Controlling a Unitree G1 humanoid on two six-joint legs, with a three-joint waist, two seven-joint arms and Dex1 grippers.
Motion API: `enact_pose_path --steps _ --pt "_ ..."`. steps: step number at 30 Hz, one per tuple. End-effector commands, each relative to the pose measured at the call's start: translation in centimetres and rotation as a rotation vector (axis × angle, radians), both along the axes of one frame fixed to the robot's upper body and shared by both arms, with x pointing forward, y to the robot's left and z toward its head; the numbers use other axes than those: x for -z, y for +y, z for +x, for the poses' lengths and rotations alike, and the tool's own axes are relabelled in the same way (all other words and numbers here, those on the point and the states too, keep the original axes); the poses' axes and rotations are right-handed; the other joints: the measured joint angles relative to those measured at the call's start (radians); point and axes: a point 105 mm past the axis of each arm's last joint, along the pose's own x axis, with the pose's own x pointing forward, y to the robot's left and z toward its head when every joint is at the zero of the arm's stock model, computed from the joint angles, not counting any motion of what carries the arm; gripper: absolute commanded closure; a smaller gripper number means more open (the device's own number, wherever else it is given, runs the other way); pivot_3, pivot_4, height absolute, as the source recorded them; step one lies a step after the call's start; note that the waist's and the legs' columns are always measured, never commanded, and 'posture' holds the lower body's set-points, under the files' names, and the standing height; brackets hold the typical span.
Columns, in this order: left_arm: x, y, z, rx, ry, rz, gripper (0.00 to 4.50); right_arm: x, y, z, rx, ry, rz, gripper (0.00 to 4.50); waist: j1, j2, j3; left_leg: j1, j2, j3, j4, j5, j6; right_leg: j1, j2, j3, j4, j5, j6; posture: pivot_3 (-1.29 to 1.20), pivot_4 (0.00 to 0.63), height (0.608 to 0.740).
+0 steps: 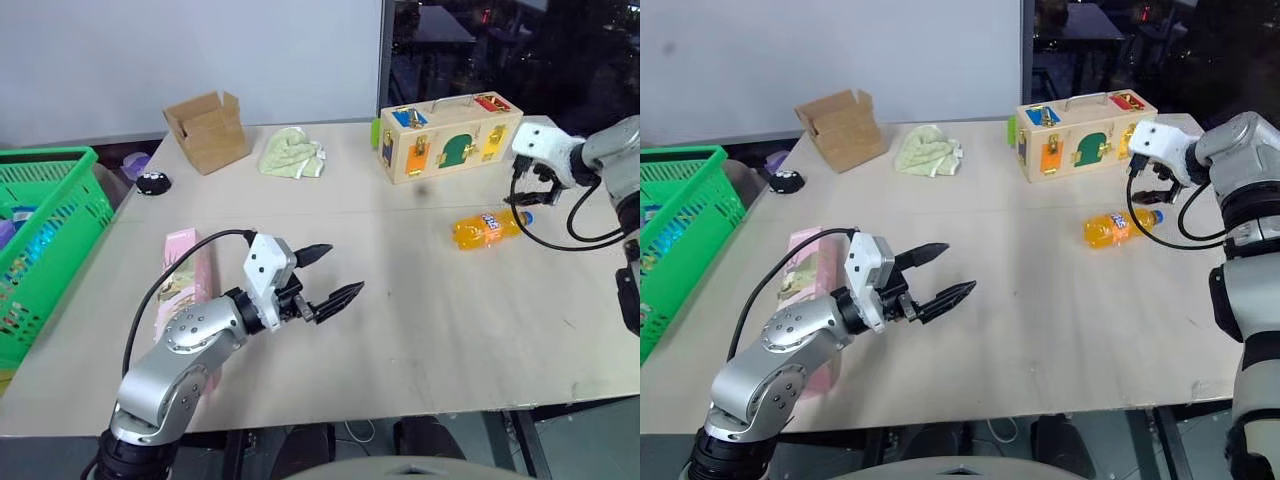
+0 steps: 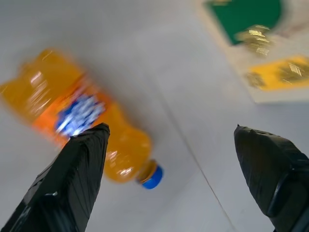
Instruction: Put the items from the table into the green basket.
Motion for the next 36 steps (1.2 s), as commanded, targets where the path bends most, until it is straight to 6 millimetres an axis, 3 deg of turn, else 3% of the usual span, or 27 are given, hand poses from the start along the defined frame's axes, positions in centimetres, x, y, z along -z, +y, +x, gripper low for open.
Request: enact_pose_path --steps 1,10,16,21,29,33,36 --pt "-1.1 -0.2 -0.6 0.052 -0.061 0.014 0.00 0.5 0.7 -0.2 -0.110 0.073 -0.145 0.10 0.003 0.000 0.000 0.000 0.000 0.000 0.000 0.000 0.000 0.000 0.000 0.000 0.000 0.000 0.000 0.16 0.002 0.740" --pt "-1.6 -0.4 -0.5 0.056 -0.075 0.019 0.00 1.8 1.2 0.5 -0.125 0.072 -0.274 0.10 0.039 0.000 0.000 0.000 -0.001 -0.001 0.000 0.000 0.000 0.000 0.000 0.000 0.000 0.000 0.000 0.19 0.005 0.740" --pt "-1.9 -0.8 -0.7 0.056 -0.077 0.007 0.00 4.2 1.9 0.3 -0.163 0.133 -0.354 0.10 0.054 -0.001 0.000 0.000 -0.001 -0.001 0.000 0.000 0.000 0.001 0.000 0.000 0.000 0.000 -0.001 0.21 0.015 0.740" --pt "-2.1 -0.9 -0.8 0.047 -0.079 0.006 0.00 5.3 1.2 0.0 -0.174 0.174 -0.452 0.10 0.059 0.000 0.001 0.000 -0.001 -0.001 0.000 0.000 0.000 0.001 0.000 0.000 0.000 0.000 -0.001 0.23 0.020 0.740" --pt "-2.2 -0.9 -1.1 0.026 -0.077 0.000 0.00 6.8 2.2 0.4 -0.159 0.147 -0.440 0.10 0.076 0.000 0.001 0.000 -0.001 -0.002 0.000 0.000 0.000 0.000 0.000 -0.001 0.001 0.000 -0.001 0.27 0.026 0.740" --pt "-2.2 -1.0 -1.2 0.028 -0.075 -0.002 0.00 6.9 2.9 0.8 -0.114 0.113 -0.361 1.42 0.082 0.000 0.001 0.000 -0.001 -0.002 0.000 0.000 0.000 0.001 0.000 -0.001 0.001 0.000 -0.001 0.28 0.026 0.740" --pt "-2.4 -1.1 -1.5 0.060 -0.067 -0.016 0.00 6.5 3.5 0.6 -0.106 0.136 -0.274 1.55 0.081 0.000 0.001 0.000 -0.001 -0.002 0.000 0.000 0.000 0.001 0.000 -0.001 0.001 0.000 -0.001 0.26 0.020 0.740"
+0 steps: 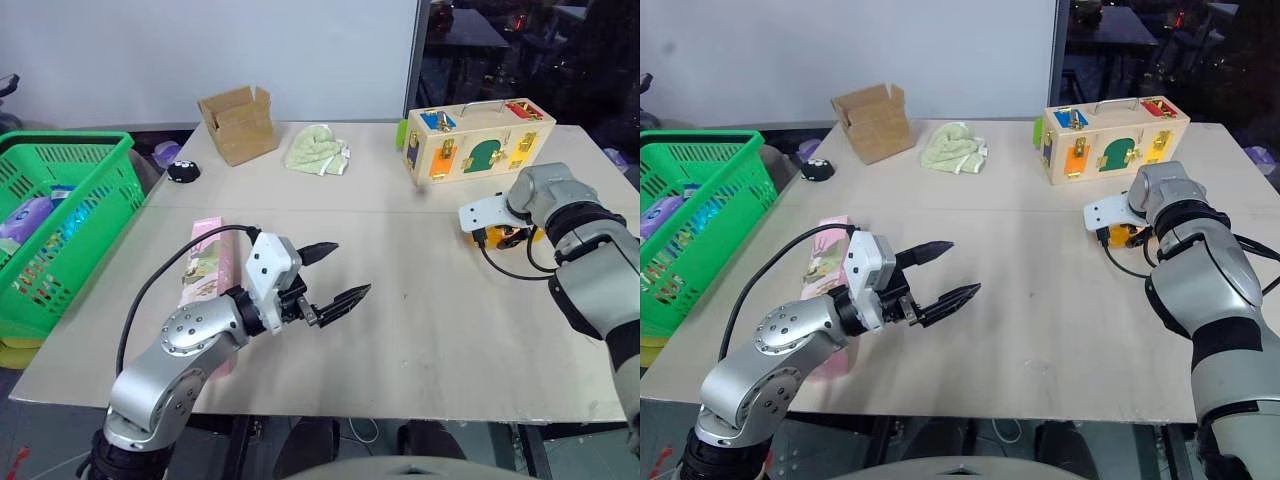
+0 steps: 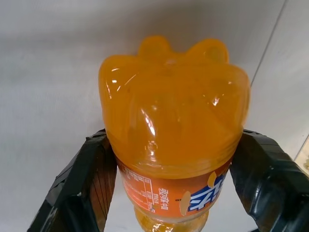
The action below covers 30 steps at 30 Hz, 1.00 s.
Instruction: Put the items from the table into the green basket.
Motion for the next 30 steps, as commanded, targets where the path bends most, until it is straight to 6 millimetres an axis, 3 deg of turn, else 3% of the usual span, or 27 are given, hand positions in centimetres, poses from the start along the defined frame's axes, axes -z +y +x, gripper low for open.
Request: enact_pose_path --steps 1,9,15,19,22,30 --pt "-1.2 -0.5 -0.8 0.058 -0.037 -0.029 0.00 -1.3 1.2 0.3 0.009 -0.010 0.117 1.55 -0.002 0.000 0.000 0.000 0.000 0.000 0.000 0.000 0.000 0.000 0.000 0.000 0.000 0.000 0.000 0.26 0.020 0.740" --pt "-1.6 -0.5 -0.8 0.128 -0.026 -0.058 0.00 -3.3 3.8 0.2 0.048 0.014 0.447 1.55 -0.010 -0.001 -0.001 0.000 0.001 -0.001 0.000 0.000 0.000 0.000 0.001 -0.001 0.000 0.000 0.000 0.20 0.000 0.740" --pt "-3.1 0.7 0.9 0.007 -0.053 -0.141 0.00 -7.3 9.1 0.7 0.092 0.043 0.914 1.55 -0.040 -0.001 -0.001 0.001 0.002 0.000 0.000 0.000 0.000 0.000 0.002 0.000 0.001 0.001 0.000 0.18 0.000 0.740" --pt "-2.5 1.4 0.8 -0.035 -0.024 -0.131 0.00 -10.0 12.6 0.3 0.122 0.132 1.184 1.56 -0.046 -0.001 -0.001 0.001 0.002 -0.001 0.000 0.000 0.000 0.000 0.002 0.000 0.001 0.001 -0.001 0.19 0.000 0.740" --pt "-2.3 1.7 1.2 -0.089 -0.008 -0.148 0.00 -12.7 16.0 -0.8 0.160 0.271 1.423 1.56 -0.030 -0.001 -0.001 -0.001 0.002 -0.001 0.000 0.000 0.000 -0.001 0.002 -0.001 0.001 0.001 -0.001 0.20 0.000 0.740" --pt "-2.1 2.7 2.9 -0.227 -0.022 -0.103 0.00 -15.6 19.4 -4.6 0.193 0.447 1.663 1.56 0.033 -0.002 -0.002 -0.004 0.001 -0.008 0.000 0.000 0.000 -0.001 0.002 -0.008 -0.001 0.001 -0.001 0.21 0.000 0.740"
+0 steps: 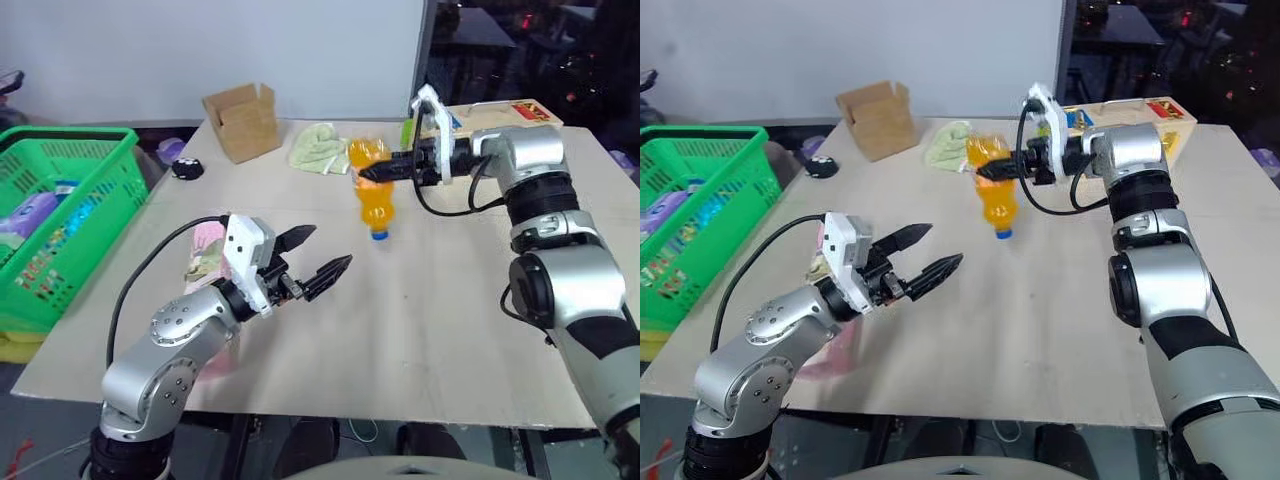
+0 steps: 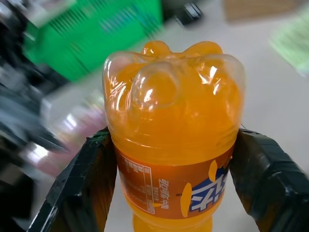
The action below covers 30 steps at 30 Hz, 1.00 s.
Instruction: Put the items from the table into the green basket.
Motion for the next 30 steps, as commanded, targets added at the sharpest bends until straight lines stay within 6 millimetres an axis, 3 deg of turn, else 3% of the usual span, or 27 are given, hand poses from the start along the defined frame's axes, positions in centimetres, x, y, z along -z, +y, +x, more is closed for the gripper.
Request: enact_pose_path --steps 1,7,13,17,21,24,30 --pt "-1.3 0.3 0.8 -0.051 -0.055 -0.004 0.00 -2.7 1.0 -2.2 -0.028 0.002 0.133 1.56 0.009 0.000 0.000 -0.001 0.000 -0.001 0.001 0.000 0.000 0.000 0.000 -0.001 0.000 0.000 0.000 0.21 0.000 0.740" --pt "-2.8 0.1 1.8 -0.048 -0.065 -0.069 0.00 -2.3 2.7 -5.3 -0.070 0.019 0.196 1.56 0.016 0.000 0.000 -0.001 0.000 -0.001 0.003 0.000 0.000 0.000 0.000 -0.001 0.001 0.000 0.000 0.20 0.000 0.740" --pt "-2.3 -0.5 2.4 -0.010 -0.007 -0.087 0.00 -2.1 3.8 -6.9 -0.097 0.029 0.241 1.56 0.009 -0.001 0.000 -0.001 0.000 -0.001 0.002 0.000 0.000 0.000 0.001 -0.001 0.001 0.000 0.000 0.18 0.000 0.740" --pt "-3.2 -0.8 2.6 0.011 0.056 -0.204 1.68 -2.0 4.2 -8.1 -0.134 0.000 0.242 1.56 0.007 -0.001 -0.001 -0.001 0.000 -0.001 0.003 0.000 0.000 0.000 0.000 -0.001 0.000 0.000 0.000 0.17 0.000 0.740" --pt "-3.7 -0.1 2.5 -0.005 0.026 -0.178 2.09 -2.3 4.3 -8.9 -0.163 -0.111 0.258 1.56 -0.004 -0.002 -0.001 -0.001 0.000 -0.001 0.003 0.000 0.000 0.000 0.000 -0.002 0.001 0.000 0.000 0.17 0.000 0.740" --pt "-5.3 0.9 2.2 -0.042 -0.049 -0.199 2.09 -1.9 4.0 -8.5 -0.136 -0.150 0.255 0.08 -0.014 -0.002 -0.001 -0.001 0.001 -0.001 0.002 0.000 0.000 0.000 0.001 -0.001 0.001 0.000 0.000 0.18 0.000 0.740" --pt "-9.2 6.3 1.7 -0.267 -0.134 -0.358 2.09 -2.8 2.0 -8.2 -0.095 -0.422 0.231 0.03 -0.010 -0.003 -0.001 -0.001 0.001 -0.002 0.002 0.000 0.000 0.000 0.001 -0.002 0.000 0.000 0.000 0.23 0.000 0.740"
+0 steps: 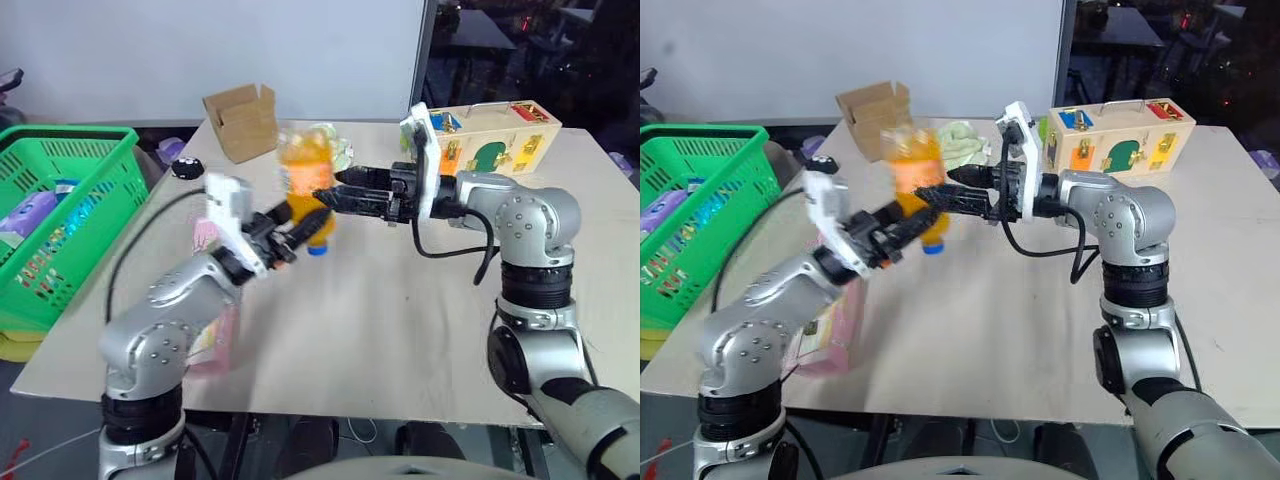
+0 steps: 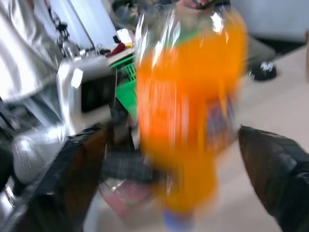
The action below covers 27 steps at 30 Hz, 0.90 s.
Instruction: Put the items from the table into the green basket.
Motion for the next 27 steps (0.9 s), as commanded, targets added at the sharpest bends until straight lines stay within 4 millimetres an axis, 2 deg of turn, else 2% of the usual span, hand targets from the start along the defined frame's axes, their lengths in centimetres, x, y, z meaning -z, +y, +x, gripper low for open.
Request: enact_pose_path --steps 1,4,7,15,17,22,27 --pt "-4.3 3.3 -1.3 -0.142 -0.130 -0.073 2.09 -2.5 -0.1 -1.0 -0.015 -0.239 0.023 0.03 0.003 0.000 0.000 0.000 0.000 0.000 0.000 0.000 0.000 0.000 0.000 0.000 0.000 0.000 0.000 0.24 0.000 0.740" --pt "-6.0 8.1 -0.9 -0.394 -0.141 -0.045 2.09 -2.2 0.9 -2.0 -0.042 -0.404 -0.054 0.03 0.010 -0.001 0.000 0.000 0.000 -0.001 0.000 0.000 0.000 0.000 0.000 0.000 0.000 0.000 0.000 0.26 0.000 0.740" --pt "-7.3 12.4 -0.9 -0.568 -0.132 0.043 2.09 -2.0 1.9 -3.0 -0.087 -0.485 -0.071 0.03 0.013 -0.004 -0.001 0.000 0.000 -0.003 -0.001 0.000 0.000 0.000 0.001 -0.003 0.000 0.000 0.000 0.28 0.000 0.740" --pt "-8.8 26.8 -1.8 -0.997 -0.026 0.262 2.09 -1.9 5.0 -4.5 -0.146 -0.638 -0.045 0.03 0.027 -0.007 -0.001 0.000 0.000 -0.004 -0.003 0.001 -0.003 0.000 0.001 -0.005 -0.001 -0.001 0.000 0.29 0.000 0.740" --pt "-9.2 28.8 -1.6 -1.012 -0.020 0.328 2.09 -2.3 5.6 -4.8 -0.145 -0.640 -0.024 0.03 0.033 -0.012 0.000 0.000 0.000 -0.005 -0.005 0.002 -0.005 -0.002 0.001 -0.007 -0.001 -0.003 -0.001 0.29 0.005 0.740" --pt "-9.9 31.9 -0.6 -1.045 -0.013 0.400 2.09 -2.5 6.2 -5.1 -0.145 -0.643 -0.005 0.03 0.065 -0.023 -0.004 -0.003 0.001 -0.012 -0.015 0.007 -0.013 -0.007 0.002 -0.014 -0.002 -0.004 -0.006 0.26 0.016 0.740" --pt "-8.7 33.4 0.4 -1.060 0.039 0.466 2.09 -2.7 6.1 -5.4 -0.163 -0.631 -0.002 0.03 0.067 -0.026 -0.005 -0.010 0.001 -0.014 -0.015 0.009 -0.016 -0.013 0.002 -0.017 -0.001 -0.004 -0.006 0.21 0.022 0.740"
